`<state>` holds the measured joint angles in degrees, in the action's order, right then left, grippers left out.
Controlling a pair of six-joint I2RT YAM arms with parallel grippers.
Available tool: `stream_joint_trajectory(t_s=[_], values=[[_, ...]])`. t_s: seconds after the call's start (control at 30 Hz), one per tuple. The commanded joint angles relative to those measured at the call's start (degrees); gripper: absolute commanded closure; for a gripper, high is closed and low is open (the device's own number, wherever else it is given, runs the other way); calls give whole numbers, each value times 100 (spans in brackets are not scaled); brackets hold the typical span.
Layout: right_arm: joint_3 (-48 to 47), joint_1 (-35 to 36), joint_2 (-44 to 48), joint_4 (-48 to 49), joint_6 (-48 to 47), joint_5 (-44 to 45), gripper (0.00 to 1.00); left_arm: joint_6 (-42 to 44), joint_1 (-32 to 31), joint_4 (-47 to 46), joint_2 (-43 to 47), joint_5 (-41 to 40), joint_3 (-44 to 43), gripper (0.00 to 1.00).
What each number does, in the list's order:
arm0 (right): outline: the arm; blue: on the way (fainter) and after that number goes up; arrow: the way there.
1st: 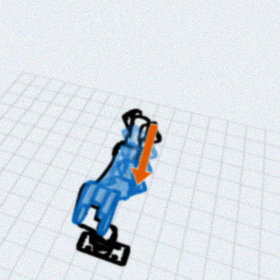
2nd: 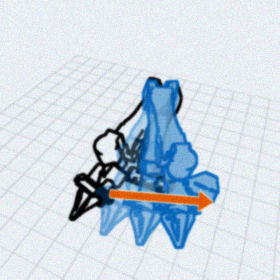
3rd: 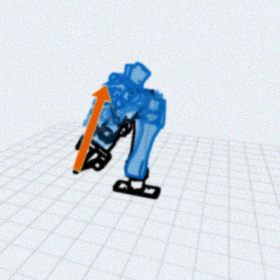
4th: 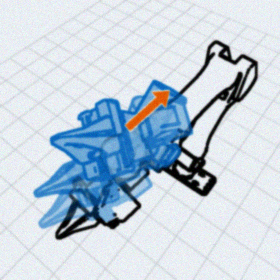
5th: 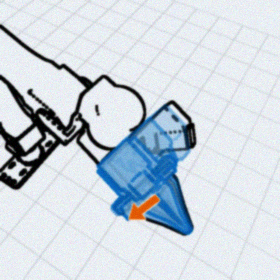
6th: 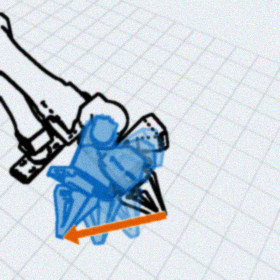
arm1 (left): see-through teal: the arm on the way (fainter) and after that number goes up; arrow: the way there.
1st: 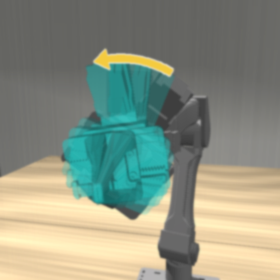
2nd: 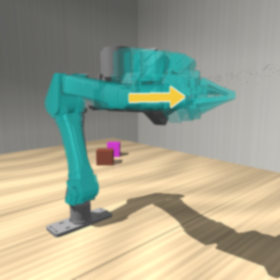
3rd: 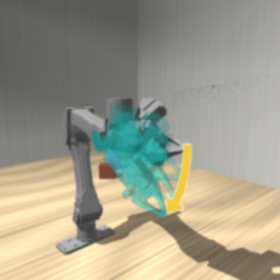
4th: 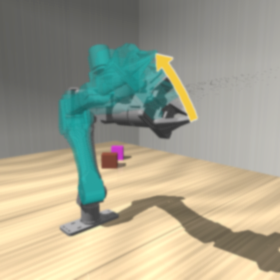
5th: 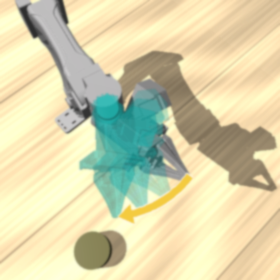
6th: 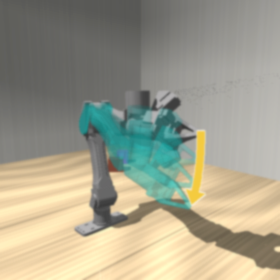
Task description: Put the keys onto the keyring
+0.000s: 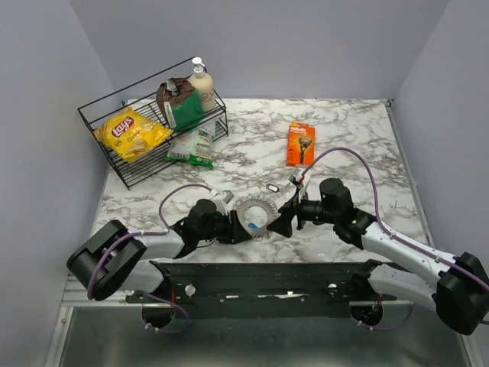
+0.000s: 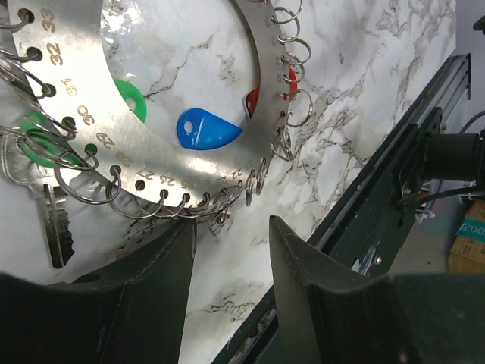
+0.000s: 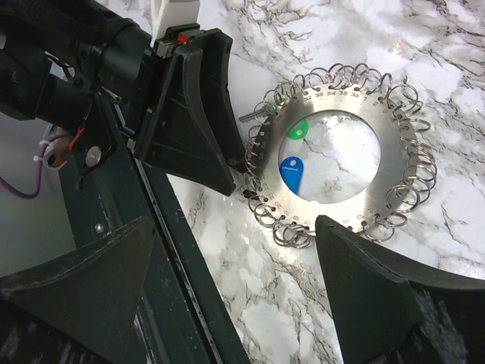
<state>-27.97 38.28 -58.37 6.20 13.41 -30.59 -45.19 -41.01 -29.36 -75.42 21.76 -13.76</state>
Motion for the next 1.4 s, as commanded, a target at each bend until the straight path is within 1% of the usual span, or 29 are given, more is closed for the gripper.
stream_joint_trajectory(t_s=[0.0,0.27,0.33,0.37,0.4,0.43,0.6,0.67,0.77,0.8,0.87,0.9,1.0,1.1,1.23,1.3,1.37], values=[[-130,13,71,-57,-110,27,5,98,-100,-403,-192,144,22,48],[-139,12,54,-84,-119,35,5,115,-135,-614,-351,30,23,52],[-139,13,54,-92,-111,35,5,159,-152,-588,-430,-14,-13,55],[-139,21,45,-84,-102,35,5,186,-152,-588,-456,-14,-48,58],[-148,13,45,-92,-110,35,5,229,-161,-588,-517,-22,-65,63],[-148,13,36,-92,-110,35,5,247,-179,-614,-544,-23,-74,65],[-148,13,36,-101,-110,35,5,335,-240,-685,-650,-101,-109,74],[-156,13,27,-101,-102,27,5,379,-249,-685,-632,-189,-118,75],[-148,13,27,-101,-102,9,5,432,-258,-667,-571,-286,-136,84],[-148,13,27,-92,-102,9,5,458,-258,-632,-553,-295,-153,89],[-148,4,27,-101,-102,18,5,537,-267,-492,-518,-347,-188,95],[-148,12,19,-101,-102,27,5,564,-267,-430,-457,-365,-215,100],[-156,13,36,-110,-110,18,5,739,-267,-88,-281,-453,-320,100],[-157,13,36,-119,-110,9,5,1010,-267,500,-79,-514,-539,100],[-165,13,45,-145,-119,0,5,1398,-267,1702,106,-498,-996,100],[-165,13,45,-145,-119,-17,5,1539,-267,2126,124,-488,-1311,100],[-157,13,45,-145,-119,-35,5,1828,-267,2802,63,-383,-1576,100]])
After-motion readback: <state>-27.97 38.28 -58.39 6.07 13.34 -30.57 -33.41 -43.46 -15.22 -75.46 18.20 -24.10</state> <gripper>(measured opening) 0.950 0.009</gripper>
